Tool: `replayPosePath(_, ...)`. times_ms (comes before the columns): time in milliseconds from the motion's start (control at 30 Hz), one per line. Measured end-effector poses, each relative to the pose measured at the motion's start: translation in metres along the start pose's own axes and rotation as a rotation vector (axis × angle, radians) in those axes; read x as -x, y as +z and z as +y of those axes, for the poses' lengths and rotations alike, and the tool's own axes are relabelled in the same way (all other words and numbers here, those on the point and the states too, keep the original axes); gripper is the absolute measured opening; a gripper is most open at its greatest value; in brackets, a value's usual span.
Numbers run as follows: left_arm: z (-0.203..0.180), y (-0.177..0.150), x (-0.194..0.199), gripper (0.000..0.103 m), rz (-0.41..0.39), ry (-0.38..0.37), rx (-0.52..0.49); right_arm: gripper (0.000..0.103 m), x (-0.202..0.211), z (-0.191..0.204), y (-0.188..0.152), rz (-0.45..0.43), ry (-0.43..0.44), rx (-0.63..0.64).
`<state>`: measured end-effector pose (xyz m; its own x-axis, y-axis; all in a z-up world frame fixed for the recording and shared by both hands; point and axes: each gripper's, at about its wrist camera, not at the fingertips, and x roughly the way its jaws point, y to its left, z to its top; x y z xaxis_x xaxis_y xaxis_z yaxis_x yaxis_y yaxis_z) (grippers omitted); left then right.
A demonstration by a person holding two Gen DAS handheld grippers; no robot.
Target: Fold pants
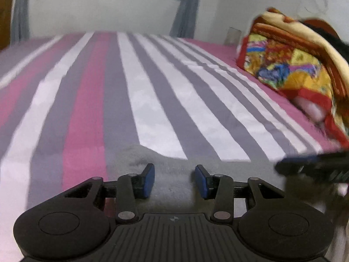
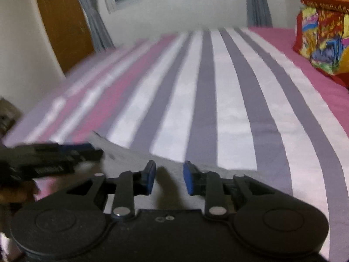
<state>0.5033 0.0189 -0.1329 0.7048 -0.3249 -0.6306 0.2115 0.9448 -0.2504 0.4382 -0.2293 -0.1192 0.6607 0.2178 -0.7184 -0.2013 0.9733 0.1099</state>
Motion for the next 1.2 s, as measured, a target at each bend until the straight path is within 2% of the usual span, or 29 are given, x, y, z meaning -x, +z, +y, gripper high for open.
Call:
replayPosePath(33, 0.003, 0.0, -0.001, 0.043, -0.002, -0.01, 0.022, 0.024, -0.005, -0.006, -0.001, 0.005, -0.012, -0.02)
replayPosePath(100, 0.003, 0.002, 0.007, 0.043, -0.023, -0.006, 0.022, 0.023, 0.0, -0.016, -0.001, -0.001, 0.015, -0.066)
replayPosePath(200, -0.002, -0.003, 0.031, 0.045, -0.07, 0.008, -0.038, 0.028, 0.029, -0.017, -0.005, -0.087, 0.041, -0.056)
replayPosePath(233, -0.003, -0.007, 0.038, 0.049, -0.073, 0.001, -0.051, 0.031, 0.038, -0.017, -0.008, -0.106, 0.054, -0.05)
replayPosePath(267, -0.004, -0.012, 0.043, 0.063, -0.068, 0.005, -0.062, 0.031, 0.044, -0.017, -0.012, -0.12, 0.07, -0.043)
replayPosePath(300, -0.005, -0.018, 0.044, 0.068, -0.059, 0.022, -0.08, 0.03, 0.047, -0.017, -0.016, -0.125, 0.073, -0.034)
replayPosePath(333, -0.007, -0.023, 0.041, 0.068, -0.031, 0.047, -0.108, 0.029, 0.046, -0.017, -0.02, -0.114, 0.059, -0.019)
replayPosePath(400, -0.006, -0.035, 0.022, 0.073, 0.068, 0.078, -0.132, 0.028, 0.029, -0.018, -0.028, -0.044, 0.02, 0.001)
replayPosePath(533, 0.006, -0.037, 0.032, 0.073, 0.038, 0.062, -0.01, 0.029, 0.036, -0.01, -0.026, -0.049, 0.01, 0.014)
replayPosePath(667, -0.002, -0.045, 0.066, 0.073, -0.022, 0.058, -0.048, 0.036, 0.078, -0.007, -0.034, -0.139, 0.025, 0.039)
replayPosePath(733, -0.005, -0.053, 0.08, 0.073, -0.028, 0.047, -0.043, 0.038, 0.092, -0.011, -0.044, -0.156, 0.036, 0.029)
replayPosePath(833, -0.01, -0.07, 0.093, 0.073, -0.011, 0.057, -0.072, 0.039, 0.105, -0.014, -0.059, -0.151, 0.03, 0.011)
replayPosePath(933, -0.012, -0.092, 0.09, 0.073, 0.044, 0.068, -0.074, 0.05, 0.102, -0.016, -0.073, -0.125, -0.014, -0.001)
replayPosePath(1000, -0.007, -0.103, 0.091, 0.076, 0.033, 0.055, -0.031, 0.048, 0.083, -0.022, -0.08, -0.05, -0.068, -0.029)
replayPosePath(1067, -0.002, -0.106, 0.09, 0.077, 0.029, 0.051, 0.011, 0.049, 0.076, -0.023, -0.082, -0.04, -0.095, -0.034)
replayPosePath(1200, -0.009, -0.109, 0.089, 0.078, 0.021, 0.075, -0.012, 0.051, 0.074, -0.023, -0.078, -0.025, -0.109, -0.042)
